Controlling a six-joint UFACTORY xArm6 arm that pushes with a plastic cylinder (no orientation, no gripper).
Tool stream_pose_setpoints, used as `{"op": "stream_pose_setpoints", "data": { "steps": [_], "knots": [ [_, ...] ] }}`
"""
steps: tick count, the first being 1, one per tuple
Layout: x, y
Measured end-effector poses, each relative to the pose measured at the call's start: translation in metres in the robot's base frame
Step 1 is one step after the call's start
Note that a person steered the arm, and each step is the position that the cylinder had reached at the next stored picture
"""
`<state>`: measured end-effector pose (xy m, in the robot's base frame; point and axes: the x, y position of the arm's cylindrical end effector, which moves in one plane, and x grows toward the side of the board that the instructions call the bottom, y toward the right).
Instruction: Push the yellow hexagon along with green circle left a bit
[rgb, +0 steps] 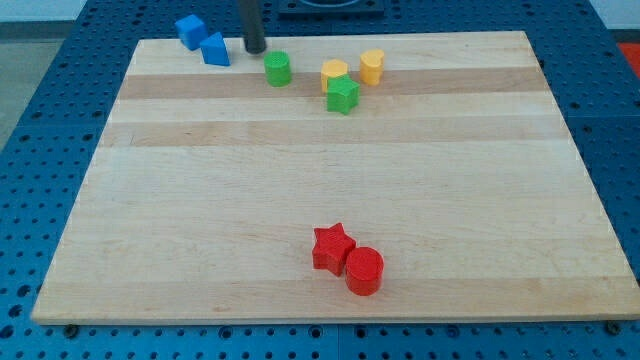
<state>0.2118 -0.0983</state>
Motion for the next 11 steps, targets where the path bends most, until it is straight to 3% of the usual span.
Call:
{"op": "stream_pose_setpoints", "data": {
  "steps": [3, 9, 11],
  "knots": [
    [0.002, 0.131],
    [0.080, 0.138],
    [0.081, 0.113]
  ]
}}
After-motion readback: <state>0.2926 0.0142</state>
